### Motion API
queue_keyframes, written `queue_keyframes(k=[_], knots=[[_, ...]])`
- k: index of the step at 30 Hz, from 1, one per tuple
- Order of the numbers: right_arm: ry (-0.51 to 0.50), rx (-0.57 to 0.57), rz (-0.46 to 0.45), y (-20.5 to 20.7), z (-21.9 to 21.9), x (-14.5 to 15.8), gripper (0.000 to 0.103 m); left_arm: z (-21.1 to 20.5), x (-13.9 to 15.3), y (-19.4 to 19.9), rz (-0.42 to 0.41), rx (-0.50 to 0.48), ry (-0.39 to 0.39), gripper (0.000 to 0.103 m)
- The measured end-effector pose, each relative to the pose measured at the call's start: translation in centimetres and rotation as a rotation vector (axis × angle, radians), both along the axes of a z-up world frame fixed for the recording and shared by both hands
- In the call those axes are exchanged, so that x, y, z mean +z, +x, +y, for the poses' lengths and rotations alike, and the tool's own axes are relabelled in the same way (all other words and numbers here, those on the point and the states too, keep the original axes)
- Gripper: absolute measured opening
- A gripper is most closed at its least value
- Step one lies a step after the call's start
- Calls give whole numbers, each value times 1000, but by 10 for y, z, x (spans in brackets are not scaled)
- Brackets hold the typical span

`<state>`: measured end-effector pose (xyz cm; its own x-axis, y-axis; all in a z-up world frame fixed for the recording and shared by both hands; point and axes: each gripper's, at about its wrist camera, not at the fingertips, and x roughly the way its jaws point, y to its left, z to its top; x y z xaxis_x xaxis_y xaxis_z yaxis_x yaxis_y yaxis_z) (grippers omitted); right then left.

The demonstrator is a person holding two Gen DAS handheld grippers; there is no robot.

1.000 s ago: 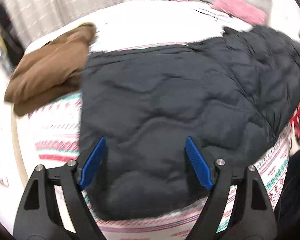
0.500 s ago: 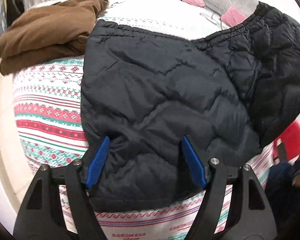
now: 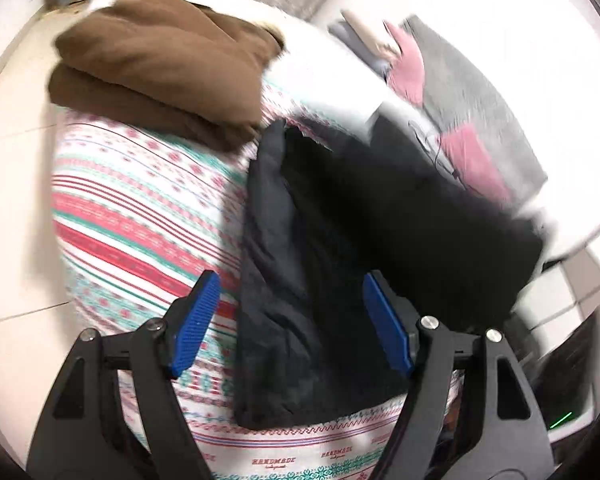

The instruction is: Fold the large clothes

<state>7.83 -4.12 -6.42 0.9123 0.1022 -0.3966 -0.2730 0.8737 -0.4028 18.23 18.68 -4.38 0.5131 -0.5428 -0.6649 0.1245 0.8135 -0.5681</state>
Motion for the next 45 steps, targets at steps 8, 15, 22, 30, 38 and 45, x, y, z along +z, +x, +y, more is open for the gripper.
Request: queue_keyframes(k=[8, 15, 22, 30, 38, 45], knots=[[-211, 181, 143, -10, 48, -66, 41, 0, 5, -2, 14, -16, -32, 75], [132, 434, 318, -31, -4, -17, 49, -21, 21, 1, -35, -22, 48, 75], [522, 328, 306, -17, -108, 25, 49, -63, 40, 2, -132, -41, 202, 75], [609, 76, 533, 41, -141, -31, 43, -102, 32, 26, -80, -55, 310, 75], [424, 147, 608, 30, -106, -59, 43, -115, 25, 31, -112, -58, 374, 75], [380, 174, 649, 24, -102, -74, 43, -122, 12, 38, -100, -16, 437, 75]])
